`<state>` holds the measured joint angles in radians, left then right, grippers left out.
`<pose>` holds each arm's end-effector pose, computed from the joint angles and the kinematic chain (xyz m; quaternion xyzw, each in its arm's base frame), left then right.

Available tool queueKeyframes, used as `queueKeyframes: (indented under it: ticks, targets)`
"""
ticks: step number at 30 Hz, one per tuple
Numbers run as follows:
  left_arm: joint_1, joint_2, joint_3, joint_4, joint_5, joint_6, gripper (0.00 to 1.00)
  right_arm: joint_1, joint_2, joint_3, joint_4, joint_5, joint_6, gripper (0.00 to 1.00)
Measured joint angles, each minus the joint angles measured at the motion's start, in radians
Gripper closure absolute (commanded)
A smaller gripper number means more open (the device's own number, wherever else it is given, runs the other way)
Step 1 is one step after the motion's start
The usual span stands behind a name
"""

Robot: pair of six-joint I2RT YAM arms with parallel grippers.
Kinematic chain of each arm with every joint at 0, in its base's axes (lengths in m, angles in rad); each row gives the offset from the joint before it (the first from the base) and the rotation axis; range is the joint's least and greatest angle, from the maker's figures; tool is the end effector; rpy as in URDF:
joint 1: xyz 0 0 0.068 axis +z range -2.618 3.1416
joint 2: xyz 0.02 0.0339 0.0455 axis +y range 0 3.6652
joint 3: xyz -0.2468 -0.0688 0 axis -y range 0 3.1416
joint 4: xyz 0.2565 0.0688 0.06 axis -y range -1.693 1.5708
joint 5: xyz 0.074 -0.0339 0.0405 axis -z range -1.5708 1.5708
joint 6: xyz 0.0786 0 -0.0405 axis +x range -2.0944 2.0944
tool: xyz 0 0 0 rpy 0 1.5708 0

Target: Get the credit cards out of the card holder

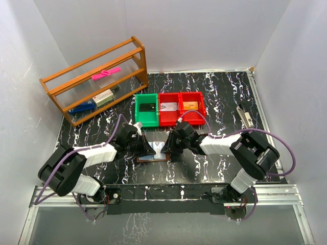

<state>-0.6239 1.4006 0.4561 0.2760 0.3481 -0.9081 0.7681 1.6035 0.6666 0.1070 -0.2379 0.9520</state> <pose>0.2223 -0.1931 0.0924 -0.0508 0.8881 -0.4100 0.2014 0.2244 0.2425 0.0781 0.0422 0.9256 0.3446 0.1507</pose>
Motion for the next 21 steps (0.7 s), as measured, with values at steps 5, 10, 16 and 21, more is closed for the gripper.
queueKeyframes:
  ticks: [5, 10, 16, 21]
  targets:
    - [0.0, -0.054, 0.0, -0.051, -0.015, 0.017, 1.0, 0.004, 0.009, 0.012, -0.006, 0.003, 0.001, 0.75]
    - [-0.001, -0.108, 0.0, -0.106, -0.027, 0.038, 1.0, 0.005, 0.009, 0.013, -0.007, 0.005, 0.0, 0.75]
    - [-0.001, -0.149, -0.012, -0.148, -0.038, 0.053, 1.0, 0.008, 0.009, 0.02, -0.023, 0.005, -0.004, 0.75]
    - [-0.002, -0.169, -0.013, -0.169, -0.045, 0.06, 1.0, 0.011, 0.009, 0.026, -0.031, 0.002, -0.01, 0.74]
